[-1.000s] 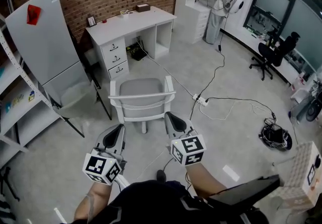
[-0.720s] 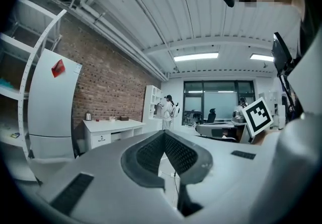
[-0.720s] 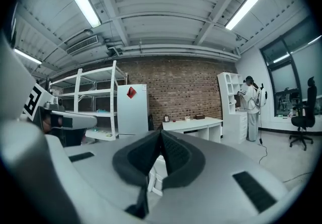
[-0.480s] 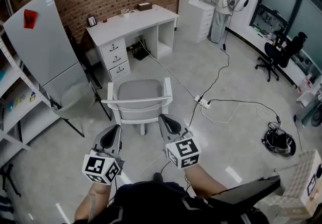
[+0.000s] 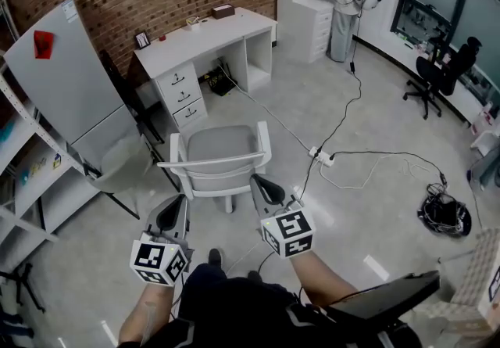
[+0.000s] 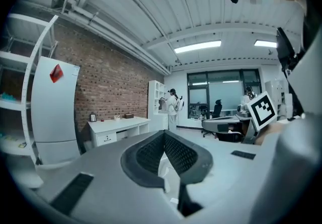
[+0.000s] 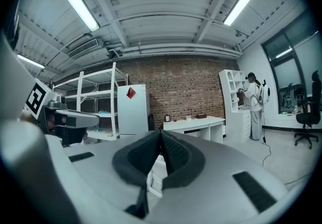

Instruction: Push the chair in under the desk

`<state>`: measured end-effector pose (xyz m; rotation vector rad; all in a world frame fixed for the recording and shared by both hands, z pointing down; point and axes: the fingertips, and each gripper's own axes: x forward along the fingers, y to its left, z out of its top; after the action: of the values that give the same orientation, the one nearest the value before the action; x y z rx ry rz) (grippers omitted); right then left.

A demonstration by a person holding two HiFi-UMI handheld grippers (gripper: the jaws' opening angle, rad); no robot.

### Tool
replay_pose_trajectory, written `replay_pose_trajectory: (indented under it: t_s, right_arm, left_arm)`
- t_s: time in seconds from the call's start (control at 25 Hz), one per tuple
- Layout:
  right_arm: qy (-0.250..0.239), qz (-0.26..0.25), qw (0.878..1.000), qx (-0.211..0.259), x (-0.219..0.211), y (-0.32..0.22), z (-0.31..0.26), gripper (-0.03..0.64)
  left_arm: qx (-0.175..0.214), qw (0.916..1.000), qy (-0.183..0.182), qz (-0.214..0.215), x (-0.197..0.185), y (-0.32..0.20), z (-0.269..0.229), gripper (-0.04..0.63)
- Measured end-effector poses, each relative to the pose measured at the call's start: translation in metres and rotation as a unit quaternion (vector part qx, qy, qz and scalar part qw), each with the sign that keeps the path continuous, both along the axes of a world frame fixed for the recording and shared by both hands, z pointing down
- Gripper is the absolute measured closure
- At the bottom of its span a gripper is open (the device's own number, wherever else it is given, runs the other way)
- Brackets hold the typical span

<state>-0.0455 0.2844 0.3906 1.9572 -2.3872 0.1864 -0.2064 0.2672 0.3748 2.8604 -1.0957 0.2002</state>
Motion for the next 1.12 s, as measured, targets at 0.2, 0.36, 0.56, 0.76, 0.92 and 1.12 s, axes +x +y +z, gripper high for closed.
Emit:
replay_pose_trajectory:
  t_s: [0.2, 0.36, 0.56, 0.76, 0.92, 1.12]
  right_arm:
    - [0.027, 0.001, 1.000, -0.002, 0.004, -0.017, 0.004, 0.609]
    - [0.042, -0.006, 0.999, -0.011, -0.002, -0.040, 0.009, 0.608]
    - [0.058, -0.011, 0.998, -0.024, -0.009, -0.072, 0.017, 0.604]
    - [0.063, -0.015, 0.997, -0.049, -0.015, -0.109, 0.032, 0.543]
    - [0.080, -0.024, 0.994, -0.073, -0.018, -0.134, 0.047, 0.499]
    - [0.127, -0.044, 0.984, -0.113, -0.028, -0.163, 0.076, 0.474]
  left_arm:
    - [0.004, 1.0000, -0.007, 0.003, 0.002, -0.023, 0.006, 0.587]
    - [0.002, 0.9999, -0.014, 0.010, -0.001, -0.048, 0.016, 0.586]
    - [0.002, 0.9989, -0.041, 0.024, -0.006, -0.081, 0.030, 0.585]
    - [-0.002, 0.9960, -0.073, 0.052, -0.006, -0.112, 0.043, 0.584]
    - [-0.006, 0.9933, -0.091, 0.070, -0.006, -0.137, 0.059, 0.584]
    - [-0.035, 0.9836, -0.138, 0.111, -0.004, -0.159, 0.091, 0.488]
